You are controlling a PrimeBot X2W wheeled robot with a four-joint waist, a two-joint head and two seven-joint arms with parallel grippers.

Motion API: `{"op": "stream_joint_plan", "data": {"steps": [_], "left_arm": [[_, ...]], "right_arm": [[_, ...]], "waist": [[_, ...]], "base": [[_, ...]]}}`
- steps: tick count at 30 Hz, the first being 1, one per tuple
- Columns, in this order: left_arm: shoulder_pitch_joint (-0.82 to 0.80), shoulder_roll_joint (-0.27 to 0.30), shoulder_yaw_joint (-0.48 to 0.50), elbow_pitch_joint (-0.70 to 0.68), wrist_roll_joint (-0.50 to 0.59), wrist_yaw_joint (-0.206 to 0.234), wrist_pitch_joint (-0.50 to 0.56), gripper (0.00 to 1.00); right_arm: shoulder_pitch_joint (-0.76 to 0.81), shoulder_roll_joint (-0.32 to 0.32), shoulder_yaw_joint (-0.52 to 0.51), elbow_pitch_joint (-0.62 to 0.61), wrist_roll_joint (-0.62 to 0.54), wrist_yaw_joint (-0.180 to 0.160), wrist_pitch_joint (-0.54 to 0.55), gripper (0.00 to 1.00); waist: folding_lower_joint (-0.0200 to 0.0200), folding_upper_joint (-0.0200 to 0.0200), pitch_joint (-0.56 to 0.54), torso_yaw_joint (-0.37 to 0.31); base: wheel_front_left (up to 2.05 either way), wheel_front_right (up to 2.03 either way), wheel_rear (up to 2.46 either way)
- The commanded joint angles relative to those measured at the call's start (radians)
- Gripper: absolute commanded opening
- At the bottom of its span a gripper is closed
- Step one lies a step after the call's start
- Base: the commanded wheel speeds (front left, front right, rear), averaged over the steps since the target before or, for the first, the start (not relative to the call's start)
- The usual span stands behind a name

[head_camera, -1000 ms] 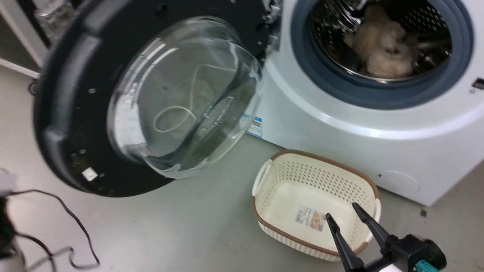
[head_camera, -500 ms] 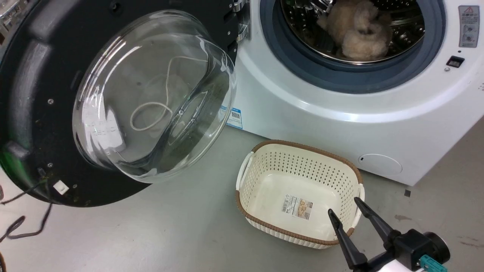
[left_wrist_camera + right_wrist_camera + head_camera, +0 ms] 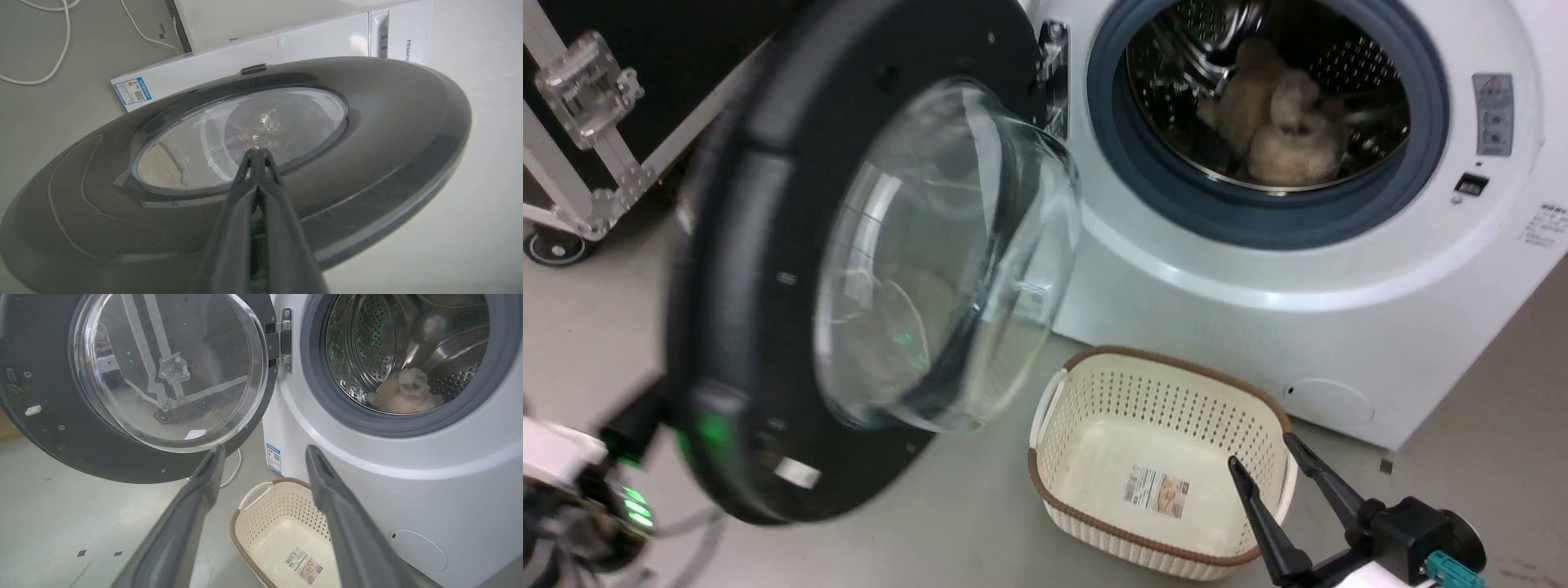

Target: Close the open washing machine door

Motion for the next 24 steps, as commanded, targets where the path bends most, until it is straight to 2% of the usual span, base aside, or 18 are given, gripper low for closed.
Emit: {"op": "stream_joint_plan", "data": {"steps": [1, 5, 10, 13, 17, 24], "left_arm": [[0.029, -0.019, -0.02, -0.012, -0.003, -0.009, 0.019, 0.0], [0.102, -0.092, -0.086, -0.087, -0.027, -0.006, 0.076, 0.0], [0.194, -0.136, -0.178, -0.145, -0.084, -0.011, 0.097, 0.0], [0.258, -0.142, -0.275, -0.171, -0.137, -0.021, 0.049, 0.0], [0.301, -0.143, -0.45, -0.181, -0.252, -0.043, -0.075, 0.0], [0.231, -0.143, -0.671, -0.148, -0.324, -0.096, -0.269, 0.0]], "right_arm": [[0.013, 0.006, -0.006, 0.004, -0.004, 0.001, -0.005, 1.0], [0.018, 0.02, -0.018, 0.023, -0.012, 0.001, -0.005, 1.0], [0.012, 0.03, -0.042, 0.029, -0.03, 0.001, -0.005, 1.0], [-0.001, 0.026, -0.044, 0.033, -0.035, 0.001, -0.005, 1.0], [-0.016, 0.015, -0.06, 0.032, -0.033, 0.001, -0.005, 1.0], [-0.048, -0.007, -0.099, 0.03, -0.018, 0.001, -0.005, 1.0]], "waist": [[0.0001, 0.0, -0.014, -0.005], [0.0001, 0.0, -0.041, -0.025], [0.0001, 0.0, -0.05, -0.079], [0.0001, 0.0, -0.037, -0.137], [0.0001, 0.0, -0.006, -0.222], [0.0001, 0.0, 0.083, -0.397]], "base": [[0.0, 0.0, 0.0], [0.0, 0.0, 0.0], [0.0, 0.0, 0.0], [0.0, 0.0, 0.0], [0.0, 0.0, 0.0], [0.0, 0.0, 0.0]]}}
